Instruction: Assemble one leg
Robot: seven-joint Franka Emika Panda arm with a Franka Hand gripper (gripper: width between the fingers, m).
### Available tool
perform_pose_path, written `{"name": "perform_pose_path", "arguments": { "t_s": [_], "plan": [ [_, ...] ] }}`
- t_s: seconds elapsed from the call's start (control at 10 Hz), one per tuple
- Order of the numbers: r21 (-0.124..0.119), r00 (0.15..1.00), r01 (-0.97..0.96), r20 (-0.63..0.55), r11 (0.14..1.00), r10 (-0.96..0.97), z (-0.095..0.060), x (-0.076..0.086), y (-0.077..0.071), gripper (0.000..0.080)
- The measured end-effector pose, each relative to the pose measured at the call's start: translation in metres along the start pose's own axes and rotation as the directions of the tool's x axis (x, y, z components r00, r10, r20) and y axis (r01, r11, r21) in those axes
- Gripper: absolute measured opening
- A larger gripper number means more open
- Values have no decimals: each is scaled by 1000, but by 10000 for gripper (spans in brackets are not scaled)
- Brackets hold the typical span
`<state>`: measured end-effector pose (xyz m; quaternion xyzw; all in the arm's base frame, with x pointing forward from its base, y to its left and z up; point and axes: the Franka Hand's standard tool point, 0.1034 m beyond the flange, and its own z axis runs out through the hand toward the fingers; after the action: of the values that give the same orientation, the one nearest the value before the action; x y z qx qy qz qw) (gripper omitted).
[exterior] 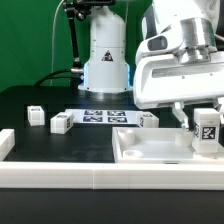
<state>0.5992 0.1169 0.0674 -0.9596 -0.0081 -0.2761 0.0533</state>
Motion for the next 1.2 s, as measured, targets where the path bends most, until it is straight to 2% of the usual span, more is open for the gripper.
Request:
{"name": "perform_pose_path", "arguments": {
  "t_s": [0.1, 0.2, 0.3, 0.6, 0.9, 1.2],
  "plan": [
    [0, 1000, 0, 1, 1000, 0, 0, 0, 0, 551],
    [0, 1000, 0, 1, 1000, 0, 0, 0, 0, 619],
    [0, 1000, -1, 1, 1000, 1, 0, 0, 0, 640],
    [0, 1000, -1, 5, 1000, 1, 0, 0, 0, 648],
    [7, 1000, -3, 31, 1000, 3, -10, 10, -3, 649],
    [11, 995, -6, 95, 1000, 4, -6, 3, -3, 649]
  ]
}}
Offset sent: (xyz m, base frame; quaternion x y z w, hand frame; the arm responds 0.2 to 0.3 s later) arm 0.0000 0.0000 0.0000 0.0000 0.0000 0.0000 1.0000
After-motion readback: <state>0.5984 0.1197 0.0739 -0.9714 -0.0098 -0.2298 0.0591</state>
